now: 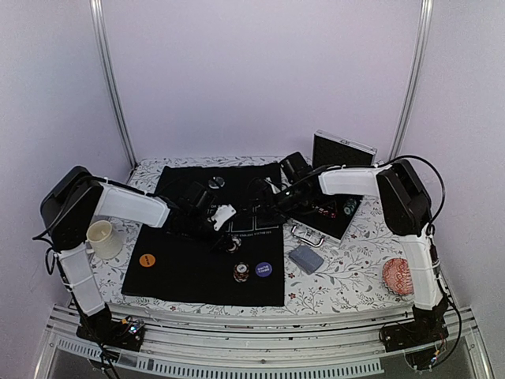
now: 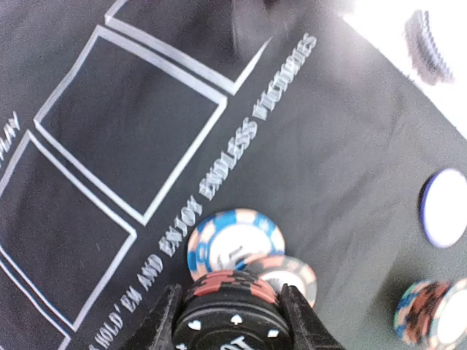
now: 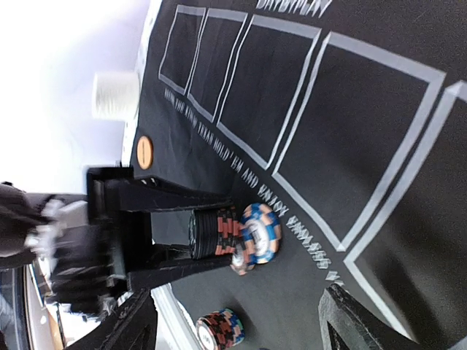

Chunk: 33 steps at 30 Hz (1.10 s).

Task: Distribute texas hold em gaming equipment
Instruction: Pick up the pile of poker chips from the pile of poker chips.

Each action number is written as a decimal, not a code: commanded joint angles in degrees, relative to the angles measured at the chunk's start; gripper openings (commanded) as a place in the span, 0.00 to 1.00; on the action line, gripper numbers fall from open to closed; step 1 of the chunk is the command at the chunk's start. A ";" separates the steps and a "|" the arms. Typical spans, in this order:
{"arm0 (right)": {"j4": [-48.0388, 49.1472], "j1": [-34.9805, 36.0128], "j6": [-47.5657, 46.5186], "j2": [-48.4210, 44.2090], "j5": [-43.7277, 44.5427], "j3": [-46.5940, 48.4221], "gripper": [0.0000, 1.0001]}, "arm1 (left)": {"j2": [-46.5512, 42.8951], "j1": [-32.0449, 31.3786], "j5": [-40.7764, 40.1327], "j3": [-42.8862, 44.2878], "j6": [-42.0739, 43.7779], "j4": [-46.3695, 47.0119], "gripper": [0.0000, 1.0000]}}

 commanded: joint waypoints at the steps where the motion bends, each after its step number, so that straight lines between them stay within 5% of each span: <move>1: -2.19 -1.39 -2.18 -3.10 2.21 -0.16 0.79 | 0.19 0.12 -0.86 0.60 0.73 -4.83 0.00; 18: -4.59 -2.60 -5.80 -7.60 5.03 -2.79 0.79 | -4.36 -2.15 0.25 0.74 1.80 -1.88 0.00; 29: -5.06 -2.67 -6.72 -8.50 5.18 -3.53 0.79 | 0.19 -3.24 -1.51 2.69 2.77 -4.08 0.00; 33: -5.07 -2.67 -6.91 -8.46 5.00 -3.53 0.79 | 0.69 -3.79 -2.25 2.16 2.91 -3.10 0.15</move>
